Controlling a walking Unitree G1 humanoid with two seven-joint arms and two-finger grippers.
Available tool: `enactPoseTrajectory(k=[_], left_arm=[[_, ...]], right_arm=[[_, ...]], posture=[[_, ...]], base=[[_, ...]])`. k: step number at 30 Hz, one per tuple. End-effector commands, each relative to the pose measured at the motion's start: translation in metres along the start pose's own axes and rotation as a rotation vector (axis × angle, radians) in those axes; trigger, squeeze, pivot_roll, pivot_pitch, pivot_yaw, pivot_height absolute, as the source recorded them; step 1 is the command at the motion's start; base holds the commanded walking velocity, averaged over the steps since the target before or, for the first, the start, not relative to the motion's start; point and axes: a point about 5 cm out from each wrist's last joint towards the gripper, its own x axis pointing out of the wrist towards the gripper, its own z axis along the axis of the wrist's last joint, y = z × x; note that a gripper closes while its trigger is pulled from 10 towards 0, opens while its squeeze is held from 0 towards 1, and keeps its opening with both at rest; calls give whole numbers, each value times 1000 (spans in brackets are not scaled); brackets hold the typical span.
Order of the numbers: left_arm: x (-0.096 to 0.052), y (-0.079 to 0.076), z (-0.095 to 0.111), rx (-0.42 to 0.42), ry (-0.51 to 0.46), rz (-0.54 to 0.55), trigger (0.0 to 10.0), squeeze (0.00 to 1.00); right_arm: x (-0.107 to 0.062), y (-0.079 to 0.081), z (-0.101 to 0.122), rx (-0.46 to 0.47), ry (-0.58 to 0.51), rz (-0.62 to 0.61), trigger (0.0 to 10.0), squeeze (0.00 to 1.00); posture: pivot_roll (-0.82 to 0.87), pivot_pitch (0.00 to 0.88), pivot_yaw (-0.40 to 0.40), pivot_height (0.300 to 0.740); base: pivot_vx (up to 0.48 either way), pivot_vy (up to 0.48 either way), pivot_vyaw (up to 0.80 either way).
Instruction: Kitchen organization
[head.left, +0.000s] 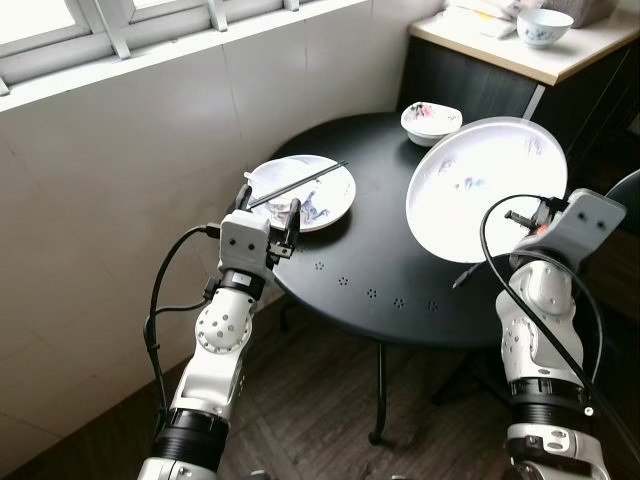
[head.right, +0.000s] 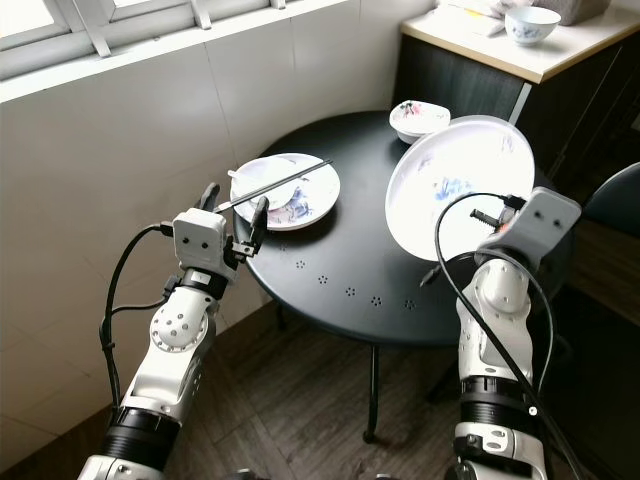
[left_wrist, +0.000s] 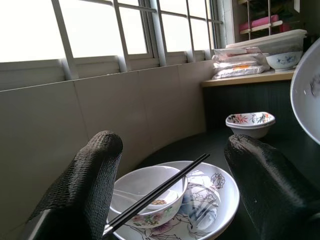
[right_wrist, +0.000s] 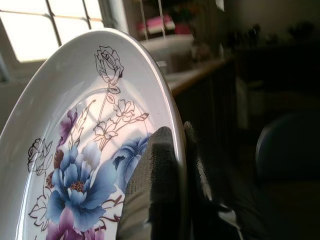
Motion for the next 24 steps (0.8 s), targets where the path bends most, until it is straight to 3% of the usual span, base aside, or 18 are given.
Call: enactPoseTrajectory(k=[1,5,10,19,24], left_arm=[[2,1,0,7,3,3,10000,0],[3,1,0,5,3,4,10000,0],[3,3,-1,-11,11,20,10000,0],[4,4,-1,-25,9,24,10000,0],[4,4,0,-21,2,28,10000,0]], right_arm=[[1,11,20,-17,-118,60,0,0],[-3,21,27,-75,-184,142,0,0],[-11,35,32,-118,-251,244,0,0],[-20,52,37,-118,-313,389,0,0],[-26,60,36,-126,-318,470,0,0]], posture=[[-95,0,18,740],[-95,0,18,740],[-96,0,18,740],[-94,0,17,740],[-97,0,17,740]], base=[[0,0,0],[0,0,256],[0,0,783],[-37,446,788],[0,0,788]])
